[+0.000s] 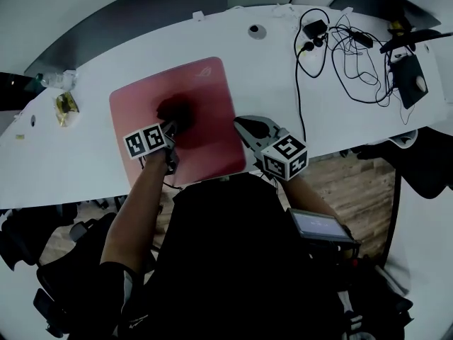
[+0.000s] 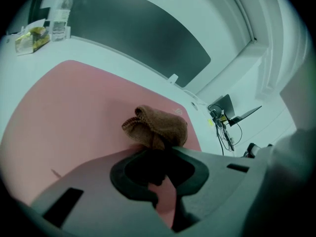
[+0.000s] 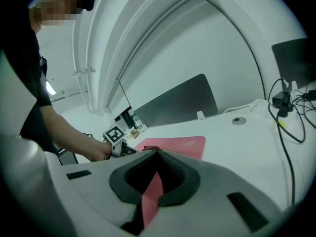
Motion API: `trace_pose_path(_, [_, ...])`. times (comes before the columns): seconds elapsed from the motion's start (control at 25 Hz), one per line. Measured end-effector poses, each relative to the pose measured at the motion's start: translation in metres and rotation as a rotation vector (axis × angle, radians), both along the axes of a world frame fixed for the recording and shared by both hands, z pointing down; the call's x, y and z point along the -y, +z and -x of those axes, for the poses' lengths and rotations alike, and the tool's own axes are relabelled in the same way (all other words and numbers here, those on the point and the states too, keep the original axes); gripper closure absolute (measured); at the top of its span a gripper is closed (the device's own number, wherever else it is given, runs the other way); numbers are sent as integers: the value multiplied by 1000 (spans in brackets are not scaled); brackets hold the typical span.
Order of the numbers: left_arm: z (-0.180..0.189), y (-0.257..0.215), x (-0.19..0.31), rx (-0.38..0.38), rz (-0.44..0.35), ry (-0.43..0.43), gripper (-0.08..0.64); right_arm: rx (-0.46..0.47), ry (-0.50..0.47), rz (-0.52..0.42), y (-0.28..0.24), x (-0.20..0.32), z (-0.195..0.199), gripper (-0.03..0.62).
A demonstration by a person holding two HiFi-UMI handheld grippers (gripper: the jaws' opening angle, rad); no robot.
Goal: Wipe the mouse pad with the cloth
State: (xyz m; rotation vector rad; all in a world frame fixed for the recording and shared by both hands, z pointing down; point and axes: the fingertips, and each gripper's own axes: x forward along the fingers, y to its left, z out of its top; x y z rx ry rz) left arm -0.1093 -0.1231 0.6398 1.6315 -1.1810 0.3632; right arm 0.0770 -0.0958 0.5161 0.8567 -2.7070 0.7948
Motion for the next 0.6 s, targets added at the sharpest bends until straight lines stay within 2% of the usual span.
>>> trace_pose_path(0.44, [62,2,-14,32,5,-84,502,-2,-59,1,-1,1,30,566])
trace_pose_path(0.6, [91,1,-17,75,1,-84,502,-3,-69,-2,-1,4,45,566])
